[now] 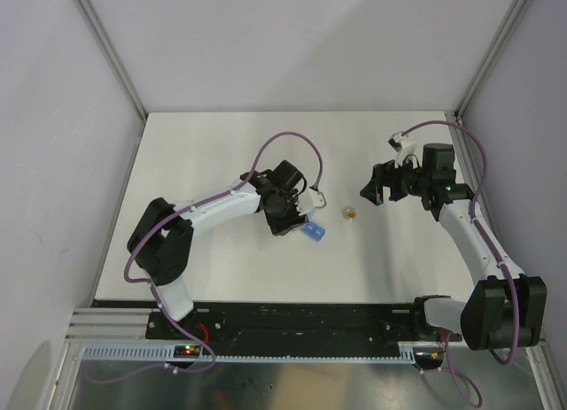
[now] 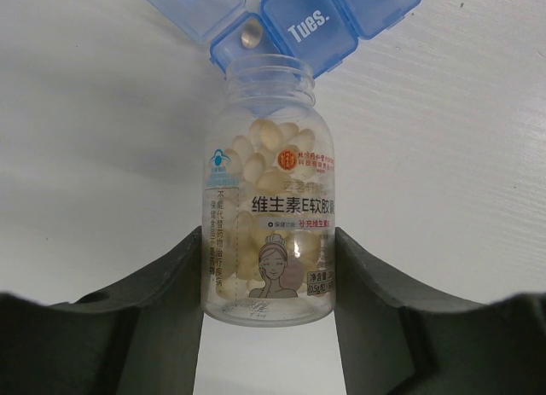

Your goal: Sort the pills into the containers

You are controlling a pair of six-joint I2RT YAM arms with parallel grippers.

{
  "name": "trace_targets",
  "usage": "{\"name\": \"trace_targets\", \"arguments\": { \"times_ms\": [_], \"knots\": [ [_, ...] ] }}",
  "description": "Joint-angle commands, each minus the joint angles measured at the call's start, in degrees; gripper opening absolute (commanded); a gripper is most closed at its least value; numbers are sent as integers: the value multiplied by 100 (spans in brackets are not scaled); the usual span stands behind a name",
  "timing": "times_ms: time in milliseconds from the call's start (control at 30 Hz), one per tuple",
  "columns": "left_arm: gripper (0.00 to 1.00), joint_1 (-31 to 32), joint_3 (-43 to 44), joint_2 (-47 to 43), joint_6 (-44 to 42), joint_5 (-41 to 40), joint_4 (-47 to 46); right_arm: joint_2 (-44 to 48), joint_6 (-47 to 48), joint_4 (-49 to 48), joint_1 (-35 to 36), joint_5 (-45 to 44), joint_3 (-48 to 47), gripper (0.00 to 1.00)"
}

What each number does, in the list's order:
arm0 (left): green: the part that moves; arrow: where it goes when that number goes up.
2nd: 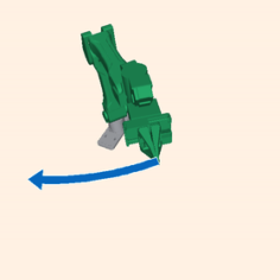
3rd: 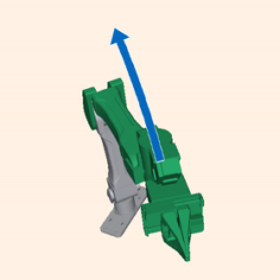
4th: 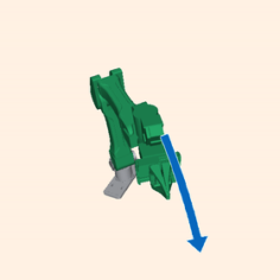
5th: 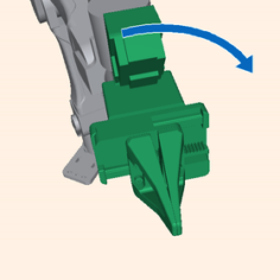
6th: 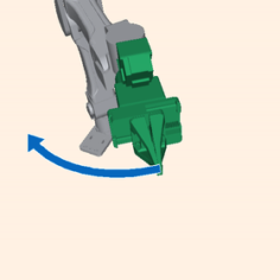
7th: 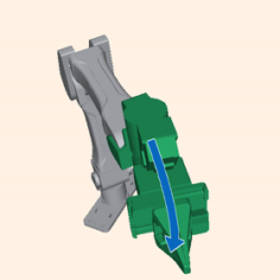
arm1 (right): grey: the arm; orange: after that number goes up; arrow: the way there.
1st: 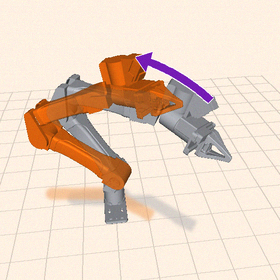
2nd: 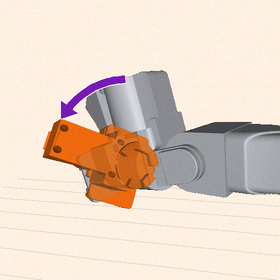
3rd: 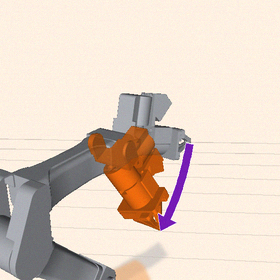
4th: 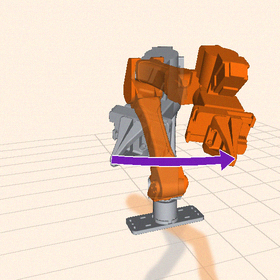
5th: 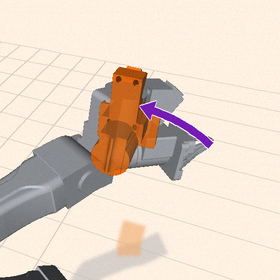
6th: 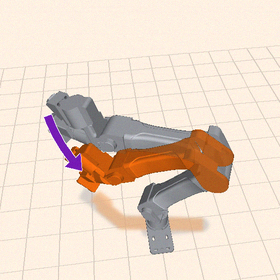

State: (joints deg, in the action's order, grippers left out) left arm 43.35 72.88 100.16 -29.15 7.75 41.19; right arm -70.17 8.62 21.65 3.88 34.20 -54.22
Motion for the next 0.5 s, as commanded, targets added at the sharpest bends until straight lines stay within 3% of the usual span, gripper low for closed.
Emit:
{"name": "trace_targets", "arguments": {
  "times_ms": [0, 467],
  "knots": [
    [0, 38, 266, 5, -165, -44, 21, 139, -18, -80, -36, 127, 8, 90],
    [0, 65, 393, 51, -207, -117, 74, 144, -16, -68, -57, 149, 8, 91]
  ]
}}
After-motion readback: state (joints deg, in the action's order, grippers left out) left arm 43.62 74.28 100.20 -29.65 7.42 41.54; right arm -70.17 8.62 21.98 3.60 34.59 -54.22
